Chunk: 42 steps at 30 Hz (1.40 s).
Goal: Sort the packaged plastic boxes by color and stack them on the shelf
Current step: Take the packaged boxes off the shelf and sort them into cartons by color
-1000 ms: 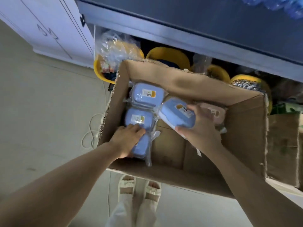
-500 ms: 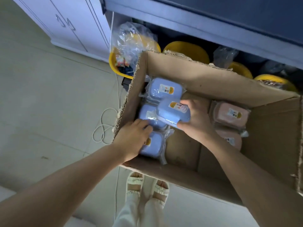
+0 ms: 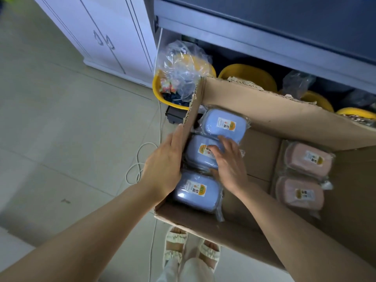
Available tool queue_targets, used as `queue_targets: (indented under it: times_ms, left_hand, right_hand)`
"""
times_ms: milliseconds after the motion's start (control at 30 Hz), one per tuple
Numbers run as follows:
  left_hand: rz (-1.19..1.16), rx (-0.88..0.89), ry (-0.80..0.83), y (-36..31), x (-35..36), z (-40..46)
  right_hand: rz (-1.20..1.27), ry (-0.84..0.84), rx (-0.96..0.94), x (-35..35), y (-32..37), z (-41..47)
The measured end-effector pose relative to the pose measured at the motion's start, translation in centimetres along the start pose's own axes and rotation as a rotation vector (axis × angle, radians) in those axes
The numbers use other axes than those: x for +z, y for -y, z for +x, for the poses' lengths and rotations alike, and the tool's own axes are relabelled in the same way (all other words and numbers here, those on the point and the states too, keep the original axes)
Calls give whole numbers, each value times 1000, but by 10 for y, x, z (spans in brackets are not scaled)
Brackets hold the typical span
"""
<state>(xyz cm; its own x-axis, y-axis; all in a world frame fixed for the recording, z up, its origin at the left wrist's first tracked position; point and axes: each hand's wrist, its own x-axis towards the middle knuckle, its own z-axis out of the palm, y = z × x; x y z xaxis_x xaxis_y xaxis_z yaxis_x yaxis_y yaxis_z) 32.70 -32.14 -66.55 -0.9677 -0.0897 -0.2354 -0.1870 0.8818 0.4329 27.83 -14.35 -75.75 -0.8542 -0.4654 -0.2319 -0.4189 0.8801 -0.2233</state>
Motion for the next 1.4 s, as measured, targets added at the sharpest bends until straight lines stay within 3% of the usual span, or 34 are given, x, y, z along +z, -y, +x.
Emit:
queue_targets:
  times_ms: [100, 233, 333, 500, 933, 1100, 1400]
  left_hand:
    - [-12, -4, 2, 0, 0, -1]
    - [-23, -31, 50, -2, -3, 1]
    - [-16, -33, 97, -11, -19, 0]
    - [65, 84, 58, -51, -89, 3]
    - [238, 387, -187, -233, -362, -19]
    - [273, 475, -322, -284, -437, -31]
    - [286, 511, -436, -350, -501, -25]
  right_hand:
    - [-41, 26, -33, 3, -3, -4]
    - [-135, 186, -60, -15, 1, -4]
    - [-60, 205, -3, -55, 4, -8]
    - [-13, 17, 36, -171, 9, -27]
    - [-27, -384, 223, -525, 30, -117]
    - [-51, -565, 272, -610, 32, -154]
    - [-57, -632, 303, -693, -1, -178]
